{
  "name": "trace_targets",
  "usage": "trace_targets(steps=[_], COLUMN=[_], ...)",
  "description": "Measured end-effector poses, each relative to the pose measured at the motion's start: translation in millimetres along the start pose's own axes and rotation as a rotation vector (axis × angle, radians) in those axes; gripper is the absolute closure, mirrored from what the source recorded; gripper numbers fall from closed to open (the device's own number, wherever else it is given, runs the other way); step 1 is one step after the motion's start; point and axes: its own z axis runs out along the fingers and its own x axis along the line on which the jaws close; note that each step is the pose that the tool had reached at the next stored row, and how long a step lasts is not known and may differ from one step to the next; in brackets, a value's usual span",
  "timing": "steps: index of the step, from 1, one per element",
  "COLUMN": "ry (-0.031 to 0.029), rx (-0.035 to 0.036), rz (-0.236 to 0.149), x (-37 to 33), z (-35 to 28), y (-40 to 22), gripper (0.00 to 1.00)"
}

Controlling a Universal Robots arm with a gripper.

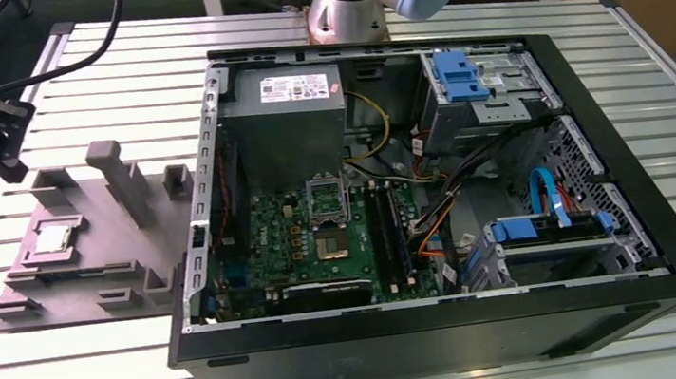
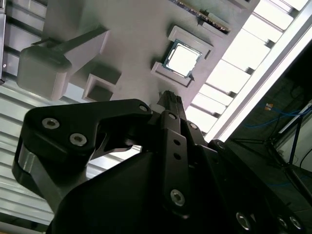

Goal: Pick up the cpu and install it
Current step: 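Reach for the cpu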

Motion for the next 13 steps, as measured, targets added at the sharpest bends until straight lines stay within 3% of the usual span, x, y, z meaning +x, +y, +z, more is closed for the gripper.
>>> trace_targets(steps=[13], ry=[0.0023], rx=[0.0004], rz=[0.000], x=[3.5], z=[17.2], y=[-5.9], gripper=[0.90])
